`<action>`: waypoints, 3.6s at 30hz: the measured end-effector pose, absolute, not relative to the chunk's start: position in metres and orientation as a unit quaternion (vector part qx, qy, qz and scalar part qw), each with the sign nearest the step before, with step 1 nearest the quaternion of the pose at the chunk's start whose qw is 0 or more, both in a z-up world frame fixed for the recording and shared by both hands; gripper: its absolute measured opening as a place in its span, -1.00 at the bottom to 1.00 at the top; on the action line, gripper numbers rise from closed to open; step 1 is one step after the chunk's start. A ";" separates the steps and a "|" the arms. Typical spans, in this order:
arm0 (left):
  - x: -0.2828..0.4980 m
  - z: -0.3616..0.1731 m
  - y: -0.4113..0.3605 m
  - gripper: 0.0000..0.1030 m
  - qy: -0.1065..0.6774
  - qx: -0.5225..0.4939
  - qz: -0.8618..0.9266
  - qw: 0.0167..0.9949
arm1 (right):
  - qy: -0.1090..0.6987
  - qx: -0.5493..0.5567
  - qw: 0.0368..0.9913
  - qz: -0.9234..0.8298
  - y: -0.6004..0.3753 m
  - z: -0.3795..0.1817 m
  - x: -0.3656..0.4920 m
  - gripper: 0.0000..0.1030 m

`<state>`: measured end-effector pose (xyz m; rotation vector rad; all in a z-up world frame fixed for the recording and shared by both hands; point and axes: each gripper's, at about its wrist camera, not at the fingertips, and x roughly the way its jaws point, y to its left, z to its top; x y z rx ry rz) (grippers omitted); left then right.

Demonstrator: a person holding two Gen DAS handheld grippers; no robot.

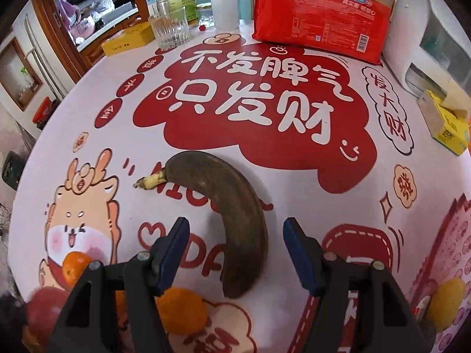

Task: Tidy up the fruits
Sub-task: 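Grasp the red apple with the left tool while the right tool grasps the banana, then carry apple and banana into the pink bowl and release both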

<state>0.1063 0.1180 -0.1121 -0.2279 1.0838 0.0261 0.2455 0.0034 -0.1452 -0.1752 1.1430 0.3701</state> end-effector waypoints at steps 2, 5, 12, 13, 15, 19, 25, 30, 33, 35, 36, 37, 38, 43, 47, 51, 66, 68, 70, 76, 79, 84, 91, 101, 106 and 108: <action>0.108 -0.111 0.125 0.28 0.513 -0.113 0.018 0.851 | 0.538 -0.084 0.821 0.170 0.005 -0.150 0.248 0.29; 0.110 -0.112 0.133 0.28 0.513 -0.118 0.021 0.850 | 0.540 -0.085 0.821 0.163 0.007 -0.157 0.253 0.29; 0.110 -0.115 0.139 0.28 0.516 -0.120 0.018 0.848 | 0.525 -0.093 0.830 0.161 0.013 -0.163 0.256 -0.20; 0.109 -0.115 0.140 0.28 0.516 -0.120 0.018 0.848 | 0.525 -0.097 0.830 0.160 0.014 -0.163 0.255 -0.23; 0.109 -0.115 0.140 0.28 0.516 -0.120 0.018 0.848 | 0.523 -0.102 0.831 0.160 0.015 -0.162 0.253 -0.31; 0.104 -0.111 0.142 0.28 0.510 -0.117 0.022 0.852 | 0.527 -0.090 0.829 0.165 0.010 -0.158 0.246 -0.41; 0.092 -0.097 0.144 0.27 0.494 -0.116 0.032 0.861 | 0.499 -0.072 0.849 0.157 -0.011 -0.132 0.223 -0.42; 0.084 -0.075 0.135 0.27 0.474 -0.108 0.034 0.873 | 0.466 -0.048 0.869 0.160 -0.035 -0.094 0.194 -0.42; 0.081 -0.057 0.123 0.28 0.461 -0.099 0.029 0.881 | 0.449 -0.034 0.879 0.159 -0.054 -0.073 0.177 -0.42; 0.080 -0.046 0.114 0.27 0.454 -0.092 0.024 0.886 | 0.439 -0.023 0.884 0.159 -0.070 -0.060 0.164 -0.41; 0.078 -0.036 0.104 0.27 0.448 -0.085 0.017 0.890 | 0.435 -0.018 0.886 0.157 -0.079 -0.053 0.156 -0.41; 0.079 -0.030 0.097 0.28 0.444 -0.080 0.011 0.892 | 0.430 -0.015 0.889 0.154 -0.088 -0.047 0.148 -0.41; 0.079 -0.021 0.087 0.28 0.438 -0.073 0.001 0.896 | 0.425 -0.012 0.893 0.150 -0.099 -0.041 0.139 -0.41; 0.085 0.017 0.035 0.28 0.410 -0.044 -0.046 0.910 | 0.410 0.008 0.905 0.114 -0.155 -0.015 0.111 -0.41; 0.097 0.040 -0.011 0.28 0.397 -0.025 -0.091 0.913 | 0.396 0.023 0.915 0.069 -0.203 0.004 0.099 -0.41; 0.115 0.048 -0.064 0.28 0.395 0.005 -0.134 0.909 | 0.379 0.036 0.924 0.021 -0.250 0.020 0.095 -0.41; 0.183 -0.071 -0.178 0.28 0.517 0.072 -0.194 0.831 | 0.432 0.035 0.901 -0.028 -0.339 -0.059 0.169 -0.41; 0.189 -0.083 -0.184 0.28 0.523 0.076 -0.195 0.826 | 0.445 0.031 0.895 -0.029 -0.340 -0.073 0.177 -0.41; 0.196 -0.092 -0.187 0.28 0.530 0.081 -0.195 0.821 | 0.455 0.031 0.889 -0.029 -0.340 -0.086 0.183 -0.41; 0.208 -0.112 -0.188 0.28 0.546 0.078 -0.199 0.810 | 0.484 0.028 0.874 -0.029 -0.339 -0.113 0.193 -0.40; 0.215 -0.117 -0.186 0.28 0.553 0.073 -0.198 0.806 | 0.491 0.021 0.871 -0.031 -0.337 -0.118 0.197 -0.39; 0.223 -0.127 -0.181 0.29 0.578 0.074 -0.183 0.792 | 0.500 0.003 0.866 -0.022 -0.328 -0.124 0.202 -0.38; 0.220 -0.116 -0.172 0.53 0.571 0.060 -0.183 0.798 | 0.476 -0.013 0.879 -0.016 -0.323 -0.110 0.195 -0.07; 0.201 -0.078 -0.158 0.56 0.537 0.052 -0.183 0.822 | 0.435 -0.012 0.900 -0.011 -0.315 -0.069 0.172 0.08; 0.187 -0.062 -0.150 0.60 0.525 0.049 -0.175 0.831 | 0.425 -0.008 0.905 -0.006 -0.307 -0.055 0.155 0.08; 0.180 -0.056 -0.145 0.61 0.520 0.043 -0.175 0.835 | 0.422 -0.004 0.906 -0.005 -0.305 -0.050 0.147 0.08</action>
